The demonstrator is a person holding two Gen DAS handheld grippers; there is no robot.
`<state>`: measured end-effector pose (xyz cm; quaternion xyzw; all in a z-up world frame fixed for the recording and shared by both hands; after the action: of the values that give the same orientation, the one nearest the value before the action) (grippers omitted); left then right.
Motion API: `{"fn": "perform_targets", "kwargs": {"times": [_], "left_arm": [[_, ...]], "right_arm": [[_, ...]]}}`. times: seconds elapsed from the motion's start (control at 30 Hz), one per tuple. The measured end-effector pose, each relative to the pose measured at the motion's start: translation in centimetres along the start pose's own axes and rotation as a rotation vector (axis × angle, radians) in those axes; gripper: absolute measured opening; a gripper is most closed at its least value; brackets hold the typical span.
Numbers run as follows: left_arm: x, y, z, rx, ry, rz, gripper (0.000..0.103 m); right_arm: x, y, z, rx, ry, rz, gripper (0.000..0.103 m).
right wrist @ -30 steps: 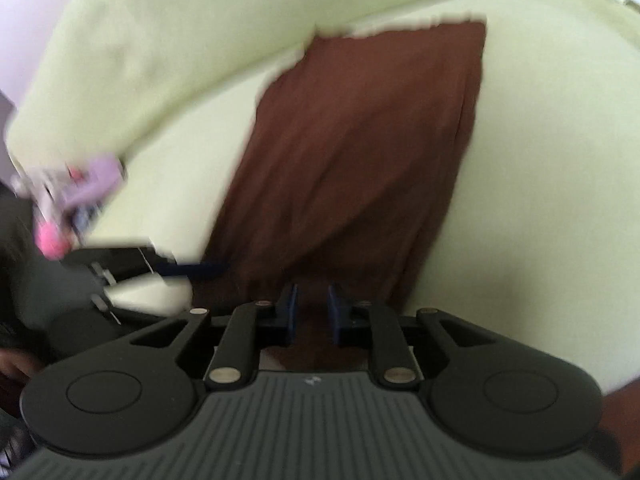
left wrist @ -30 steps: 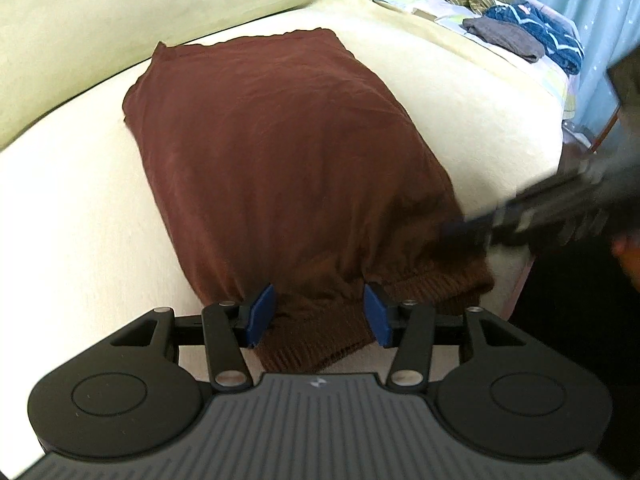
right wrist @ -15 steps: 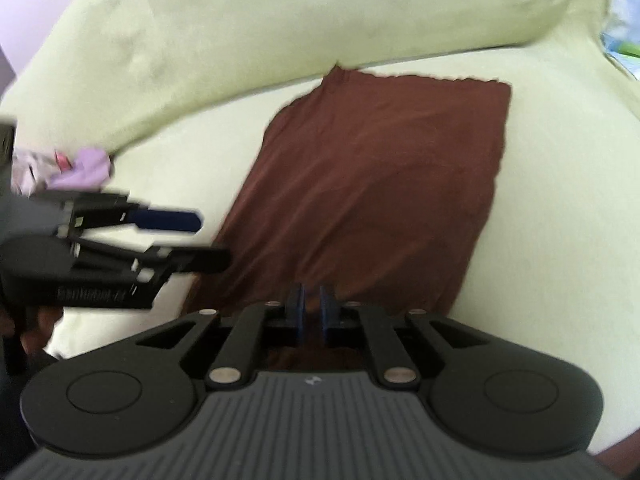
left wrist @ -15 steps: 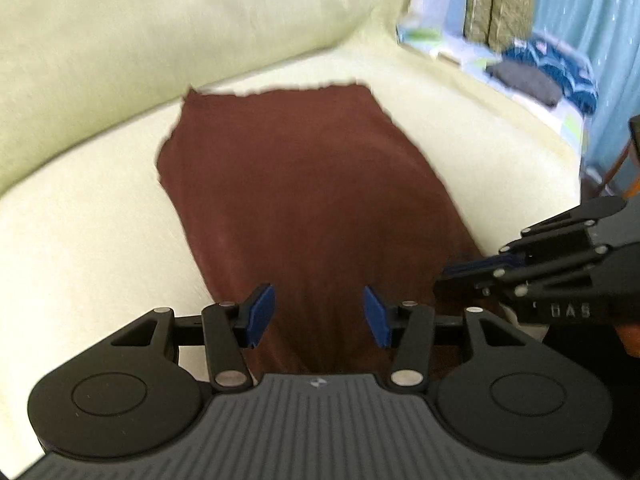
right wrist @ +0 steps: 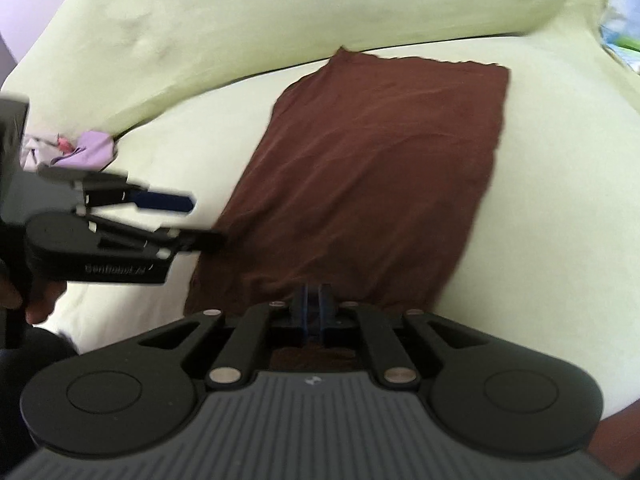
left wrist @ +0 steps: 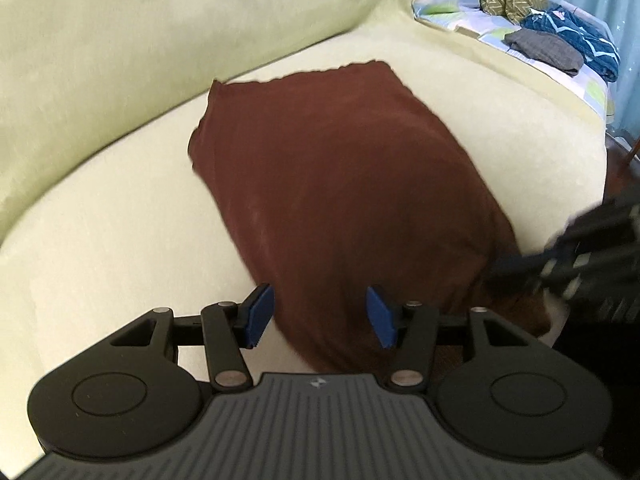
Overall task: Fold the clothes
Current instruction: 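Hold the waistband with both tools and straighten the folded shorts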
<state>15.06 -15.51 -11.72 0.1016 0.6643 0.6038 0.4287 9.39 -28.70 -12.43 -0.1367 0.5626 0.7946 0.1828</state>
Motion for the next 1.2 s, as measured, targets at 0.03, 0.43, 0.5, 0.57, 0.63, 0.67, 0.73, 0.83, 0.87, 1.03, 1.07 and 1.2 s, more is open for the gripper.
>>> {"fn": "perform_targets", "kwargs": {"times": [0.03,0.43,0.5,0.57,0.63,0.67,0.73,0.83,0.87,1.03,1.07,1.2], "left_arm": [[0.1,-0.2,-0.3,0.001,0.002,0.009,0.057],[1.1,-2.0,-0.8,-0.045,0.074,0.111,0.057],[1.1,-1.9,-0.9,-0.047,0.08,0.112,0.057],[1.2,-2.0,-1.0,-0.045,0.086,0.115,0.057],[1.4,-2.1,-1.1,-0.041,0.092,0.116,0.057],[1.5,-2.2,-1.3,-0.038,0.091,0.119,0.057],[1.8,-2.7,-1.6,-0.032,0.085,0.138,0.057],[2.5,-3.4,-1.4,-0.013,0.102,0.137,0.057],[2.5,-3.1,-1.2,-0.006,0.113,0.135,0.057],[2.9,-1.2,-1.4,0.002,0.086,0.097,0.057],[3.1,-1.3,-1.5,-0.001,0.082,0.099,0.057],[4.4,-2.4,-1.3,0.003,0.127,0.081,0.061]], "right_arm": [[0.3,-0.3,-0.1,0.007,-0.006,0.014,0.004],[0.6,1.2,0.3,0.058,-0.032,-0.042,0.005],[0.5,1.3,0.6,0.065,-0.022,-0.044,0.005],[0.7,0.9,0.7,0.072,-0.016,-0.036,0.005],[1.0,0.5,0.6,0.077,-0.022,-0.026,0.005],[1.2,0.3,0.6,0.08,-0.025,-0.021,0.005],[1.7,-0.5,0.3,0.096,-0.034,0.004,0.005],[2.3,-0.8,-0.3,0.109,-0.051,-0.003,0.001],[2.2,-0.5,-0.2,0.115,-0.054,-0.007,0.001],[1.5,2.0,0.7,0.13,-0.052,-0.076,0.007],[1.6,2.1,0.9,0.138,-0.053,-0.072,0.007],[3.3,0.0,0.8,0.194,-0.054,-0.006,0.006]]}}
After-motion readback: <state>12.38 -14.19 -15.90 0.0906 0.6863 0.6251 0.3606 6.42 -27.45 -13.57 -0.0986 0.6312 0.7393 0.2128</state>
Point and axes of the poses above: each gripper's, at about its wrist camera, not at the fingertips, and y roughly against the way its jaws point, z to its left, x to its underside, the point moved 4 cm from there along -y, roughly the way its jaws point, and after that the axes turned 7 degrees about z, right-handed, at the moved point
